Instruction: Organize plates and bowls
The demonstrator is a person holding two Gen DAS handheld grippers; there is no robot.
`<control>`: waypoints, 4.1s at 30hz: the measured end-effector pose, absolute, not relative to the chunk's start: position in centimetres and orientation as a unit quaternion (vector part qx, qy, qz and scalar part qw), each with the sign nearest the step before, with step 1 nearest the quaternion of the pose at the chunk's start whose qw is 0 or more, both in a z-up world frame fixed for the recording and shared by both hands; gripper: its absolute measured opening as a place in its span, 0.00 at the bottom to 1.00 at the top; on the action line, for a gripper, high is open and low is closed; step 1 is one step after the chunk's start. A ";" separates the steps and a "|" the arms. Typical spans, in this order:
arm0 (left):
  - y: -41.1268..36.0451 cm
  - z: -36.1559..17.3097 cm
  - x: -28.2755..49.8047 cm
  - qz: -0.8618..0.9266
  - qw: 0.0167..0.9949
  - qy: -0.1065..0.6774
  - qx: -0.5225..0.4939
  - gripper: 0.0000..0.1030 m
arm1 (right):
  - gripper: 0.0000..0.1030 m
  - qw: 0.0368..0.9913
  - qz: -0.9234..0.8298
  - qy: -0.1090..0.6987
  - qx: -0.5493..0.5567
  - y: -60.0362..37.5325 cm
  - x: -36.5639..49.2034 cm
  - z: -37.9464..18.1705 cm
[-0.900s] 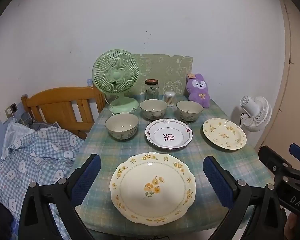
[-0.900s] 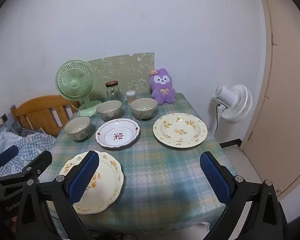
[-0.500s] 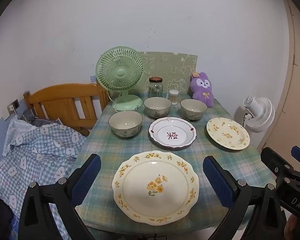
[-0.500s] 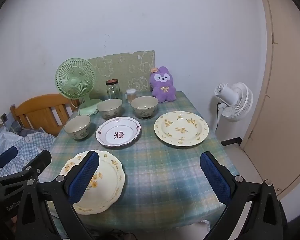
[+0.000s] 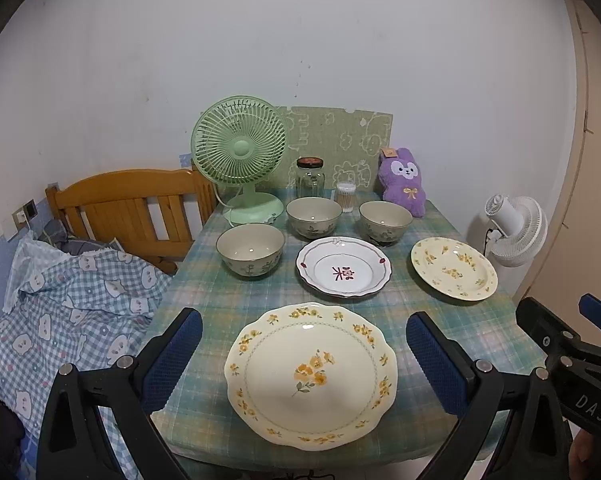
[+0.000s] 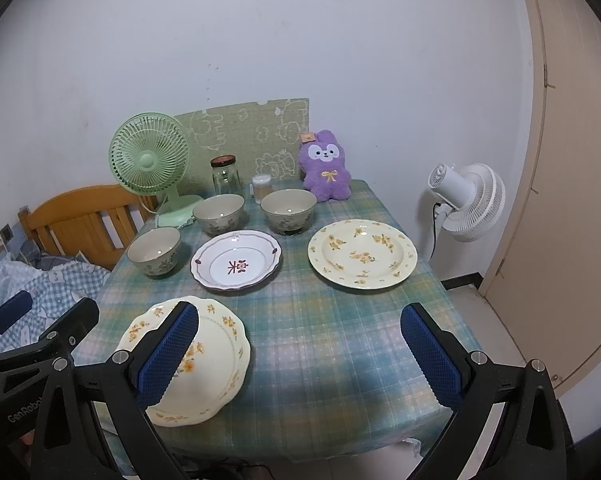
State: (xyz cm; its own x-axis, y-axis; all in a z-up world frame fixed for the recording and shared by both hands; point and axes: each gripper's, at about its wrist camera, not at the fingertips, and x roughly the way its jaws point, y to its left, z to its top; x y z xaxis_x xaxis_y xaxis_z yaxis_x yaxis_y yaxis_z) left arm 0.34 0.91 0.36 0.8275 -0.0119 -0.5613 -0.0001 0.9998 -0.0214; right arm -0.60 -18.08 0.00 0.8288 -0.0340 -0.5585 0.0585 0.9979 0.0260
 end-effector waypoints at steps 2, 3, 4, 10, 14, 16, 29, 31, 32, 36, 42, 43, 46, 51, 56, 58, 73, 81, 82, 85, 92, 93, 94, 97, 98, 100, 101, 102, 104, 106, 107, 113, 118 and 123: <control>0.9 0.4 0.3 -0.002 0.956 0.292 -0.010 0.99 | 0.99 0.956 -0.024 0.291 0.020 -18.1 -0.7 0.0; 0.9 0.4 0.3 -0.001 0.956 0.292 -0.009 0.99 | 0.99 0.956 -0.024 0.291 0.021 -18.1 -0.7 -0.1; 0.9 0.4 0.3 -0.001 0.956 0.292 -0.009 0.99 | 0.99 0.956 -0.023 0.291 0.021 -18.0 -0.6 0.0; 0.8 0.4 0.1 0.001 0.957 0.290 -0.008 0.99 | 0.99 0.956 -0.021 0.292 0.021 -18.0 -0.6 0.1; 0.7 0.5 0.0 0.003 0.958 0.287 -0.007 0.99 | 0.99 0.957 -0.017 0.289 0.020 -18.0 -0.7 0.1; 0.7 0.5 -0.1 0.004 0.958 0.286 -0.007 0.99 | 0.99 0.957 -0.017 0.289 0.019 -18.0 -0.7 0.1; 0.6 0.5 -0.5 0.010 0.960 0.279 -0.004 0.98 | 0.99 0.957 -0.017 0.287 0.019 -18.0 -0.6 0.3; 0.5 0.4 -0.6 0.010 0.960 0.278 -0.004 0.98 | 0.99 0.957 -0.017 0.288 0.019 -17.9 -0.7 0.3; 0.5 0.4 -0.6 0.010 0.960 0.278 -0.004 0.98 | 0.99 0.957 -0.017 0.287 0.019 -17.9 -0.7 0.3; 0.7 0.5 -0.7 0.010 0.961 0.277 -0.003 0.98 | 0.99 0.958 -0.017 0.285 0.018 -18.0 -0.8 0.5; 0.7 0.5 -0.7 0.010 0.961 0.276 -0.003 0.98 | 0.99 0.959 -0.017 0.284 0.017 -18.0 -0.8 0.6; 0.7 0.5 -0.8 0.010 0.961 0.276 -0.003 0.98 | 0.99 0.959 -0.017 0.283 0.017 -17.9 -0.9 0.6; 0.6 0.5 -0.7 0.010 0.961 0.276 -0.002 0.97 | 0.99 0.959 -0.017 0.283 0.017 -17.9 -1.0 0.6; 0.7 0.5 -0.5 0.010 0.961 0.276 -0.002 0.97 | 0.99 0.959 -0.017 0.283 0.018 -18.0 -0.9 0.5; 1.1 0.4 0.2 0.011 0.961 0.278 -0.001 0.96 | 0.99 0.958 -0.017 0.285 0.017 -17.6 -0.4 0.5; 1.4 0.3 0.7 0.011 0.960 0.279 -0.001 0.96 | 0.99 0.957 -0.017 0.288 0.016 -17.1 0.3 0.6; 4.7 -1.0 5.5 0.022 0.947 0.320 0.000 0.87 | 0.94 0.945 -0.001 0.327 0.011 -13.1 6.0 -0.4; 6.0 -2.6 7.1 0.028 0.939 0.344 -0.002 0.87 | 0.94 0.937 0.007 0.349 0.016 -11.5 8.1 -1.9; 6.1 -2.8 7.3 0.029 0.938 0.346 -0.003 0.87 | 0.94 0.936 0.008 0.351 0.016 -11.3 8.3 -2.0; 6.5 -3.6 7.9 0.029 0.933 0.358 -0.003 0.86 | 0.94 0.933 0.008 0.358 0.016 -11.0 9.0 -2.6; 6.8 -6.7 9.2 0.037 0.926 0.375 0.009 0.85 | 0.93 0.924 0.004 0.382 0.011 -10.4 10.3 -5.8; 6.9 -7.4 9.4 0.036 0.923 0.382 0.009 0.85 | 0.92 0.921 0.003 0.390 0.011 -10.3 10.5 -6.4; 6.9 -7.8 9.7 0.034 0.921 0.388 0.009 0.84 | 0.90 0.917 0.001 0.399 0.011 -10.2 10.9 -7.2; 7.1 -9.6 10.4 0.027 0.914 0.405 0.007 0.82 | 0.89 0.911 0.001 0.412 0.016 -10.0 11.6 -8.8; 7.3 -10.3 10.8 0.025 0.911 0.413 0.005 0.81 | 0.89 0.909 -0.001 0.416 0.015 -9.9 11.8 -9.3; 7.4 -11.4 11.2 0.018 0.906 0.423 -0.006 0.81 | 0.89 0.907 -0.002 0.420 0.013 -9.7 12.3 -10.3; 7.5 -12.0 11.3 0.018 0.904 0.428 -0.008 0.81 | 0.89 0.905 -0.003 0.424 0.013 -9.6 12.5 -10.8; 7.6 -12.5 11.5 0.018 0.901 0.433 -0.007 0.81 | 0.89 0.903 -0.004 0.430 0.013 -9.6 12.7 -11.3; 7.6 -13.7 11.8 0.017 0.894 0.448 -0.004 0.80 | 0.85 0.897 -0.004 0.442 0.013 -9.4 13.1 -12.5; 7.8 -14.6 12.0 0.012 0.887 0.462 -0.005 0.76 | 0.84 0.889 -0.003 0.457 0.011 -9.1 13.4 -13.5; 7.8 -14.9 12.1 0.011 0.885 0.466 -0.006 0.75 | 0.84 0.887 -0.003 0.462 0.010 -8.9 13.5 -13.9; 8.0 -16.1 13.1 -0.007 0.878 0.479 -0.003 0.68 | 0.82 0.873 -0.015 0.487 -0.006 -8.1 14.4 -15.7; 8.4 -17.3 13.7 -0.020 0.861 0.508 -0.011 0.59 | 0.76 0.857 -0.023 0.514 -0.009 -7.7 15.0 -17.0; 8.8 -17.6 13.6 -0.036 0.846 0.532 -0.030 0.56 | 0.74 0.836 -0.037 0.547 0.007 -8.0 15.2 -17.8</control>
